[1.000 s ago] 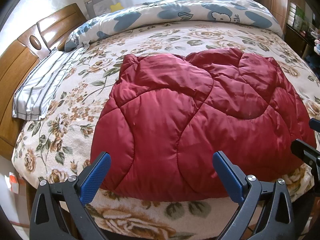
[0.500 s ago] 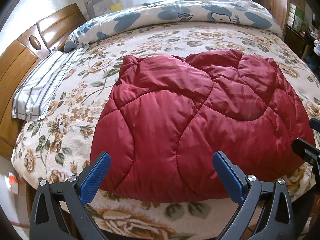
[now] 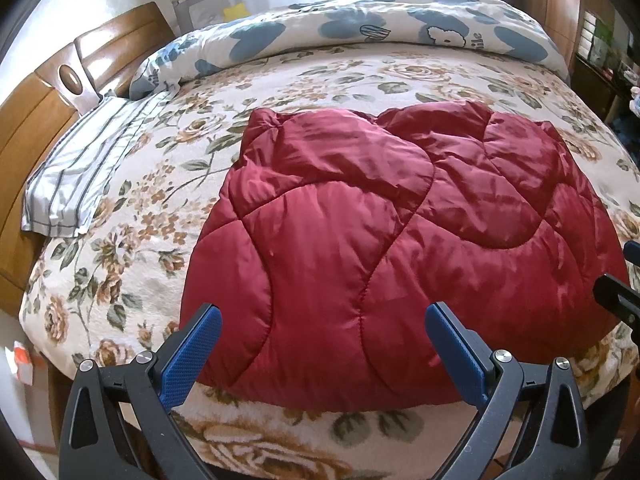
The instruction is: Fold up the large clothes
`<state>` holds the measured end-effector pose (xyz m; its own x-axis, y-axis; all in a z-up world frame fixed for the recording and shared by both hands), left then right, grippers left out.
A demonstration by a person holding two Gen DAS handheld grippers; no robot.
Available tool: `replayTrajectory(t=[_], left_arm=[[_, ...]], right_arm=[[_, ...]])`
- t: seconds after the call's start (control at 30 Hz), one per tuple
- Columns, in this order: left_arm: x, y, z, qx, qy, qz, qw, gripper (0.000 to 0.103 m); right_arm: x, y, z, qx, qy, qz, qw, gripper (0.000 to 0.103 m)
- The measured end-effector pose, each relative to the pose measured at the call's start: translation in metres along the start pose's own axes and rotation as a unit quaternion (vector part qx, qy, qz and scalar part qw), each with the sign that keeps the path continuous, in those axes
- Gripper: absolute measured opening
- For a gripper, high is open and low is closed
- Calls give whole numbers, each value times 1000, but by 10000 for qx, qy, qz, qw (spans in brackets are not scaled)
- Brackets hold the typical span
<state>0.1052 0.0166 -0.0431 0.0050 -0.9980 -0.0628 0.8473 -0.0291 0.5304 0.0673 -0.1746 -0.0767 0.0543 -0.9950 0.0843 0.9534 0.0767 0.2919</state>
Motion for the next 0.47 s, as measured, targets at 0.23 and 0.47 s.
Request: replayTrajectory(t=[0.23, 0.47], left_arm=[[0, 2, -3, -9, -68, 66, 10000, 102], [1, 2, -1, -4, -441, 200, 9988, 102]], right_arm=[[2, 1, -1, 1, 14, -40, 10000, 101], [2, 1, -5, -15, 63, -48, 10000, 101]])
Point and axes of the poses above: each gripper's, at about its wrist camera, not at the fingertips, and z roughly against the way its jaws point, x to its right, y to its top, the point moved 7 cm from there along -z, roughly the way its jaws point, and after that the axes turned 8 degrees about z, right-handed, at the moved point
